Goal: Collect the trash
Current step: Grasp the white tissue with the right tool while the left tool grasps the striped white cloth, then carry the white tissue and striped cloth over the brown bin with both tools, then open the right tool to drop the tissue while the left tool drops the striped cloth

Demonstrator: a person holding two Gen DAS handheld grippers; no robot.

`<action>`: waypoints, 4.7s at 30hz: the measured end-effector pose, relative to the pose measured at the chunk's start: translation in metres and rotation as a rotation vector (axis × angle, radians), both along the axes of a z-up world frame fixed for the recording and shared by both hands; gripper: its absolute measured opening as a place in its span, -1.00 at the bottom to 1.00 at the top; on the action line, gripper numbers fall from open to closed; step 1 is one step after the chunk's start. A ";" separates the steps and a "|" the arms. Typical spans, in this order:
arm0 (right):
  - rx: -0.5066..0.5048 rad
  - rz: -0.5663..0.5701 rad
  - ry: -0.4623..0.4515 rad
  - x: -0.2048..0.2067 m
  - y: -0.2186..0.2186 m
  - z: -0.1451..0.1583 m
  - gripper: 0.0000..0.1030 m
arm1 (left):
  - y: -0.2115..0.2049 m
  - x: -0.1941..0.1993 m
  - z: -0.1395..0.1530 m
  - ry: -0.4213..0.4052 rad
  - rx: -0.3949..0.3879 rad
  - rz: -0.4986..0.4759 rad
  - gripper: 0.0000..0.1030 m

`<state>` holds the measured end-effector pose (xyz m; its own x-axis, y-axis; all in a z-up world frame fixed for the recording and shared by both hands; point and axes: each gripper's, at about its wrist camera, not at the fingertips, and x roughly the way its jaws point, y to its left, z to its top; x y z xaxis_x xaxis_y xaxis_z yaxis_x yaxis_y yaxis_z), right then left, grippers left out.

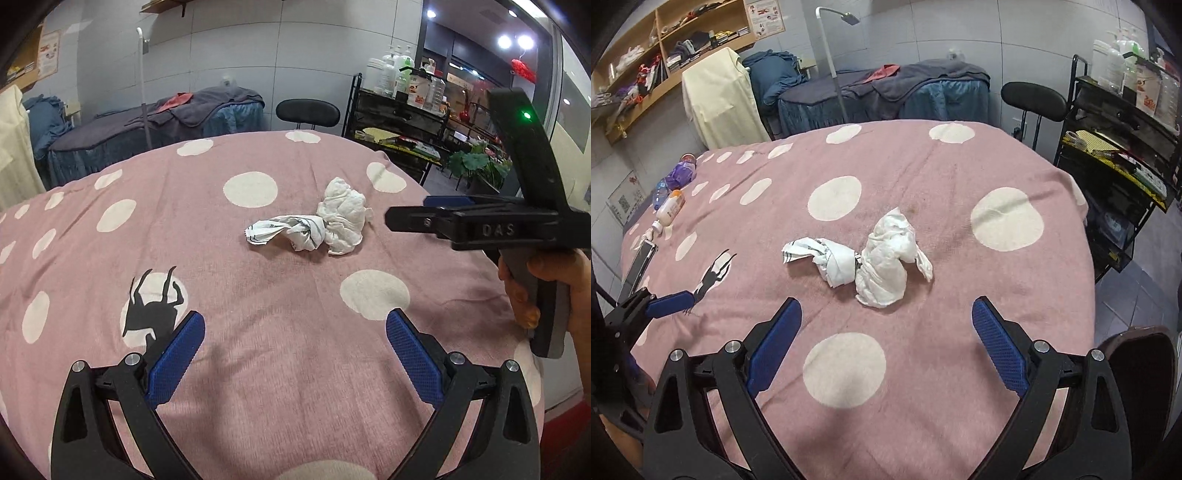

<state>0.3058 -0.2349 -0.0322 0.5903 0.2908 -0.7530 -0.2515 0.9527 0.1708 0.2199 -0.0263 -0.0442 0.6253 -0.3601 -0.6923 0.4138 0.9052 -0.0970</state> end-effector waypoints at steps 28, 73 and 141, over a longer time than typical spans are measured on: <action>0.048 -0.036 0.005 0.036 -0.018 0.011 -0.45 | -0.073 0.117 -0.020 0.079 0.215 -0.160 0.85; 0.017 -0.452 -0.246 -0.183 -0.189 0.010 -0.45 | -0.152 -0.052 0.050 -0.126 -0.154 -0.285 -0.43; -0.016 -0.734 -0.172 -0.265 -0.265 -0.048 0.75 | -0.321 -0.062 0.007 0.010 0.049 -0.463 0.88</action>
<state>0.0404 -0.4994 -0.0804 0.7377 -0.2324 -0.6338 0.4268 0.8880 0.1711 0.1576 -0.3473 -0.0372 0.3996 -0.5666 -0.7207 0.7746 0.6291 -0.0651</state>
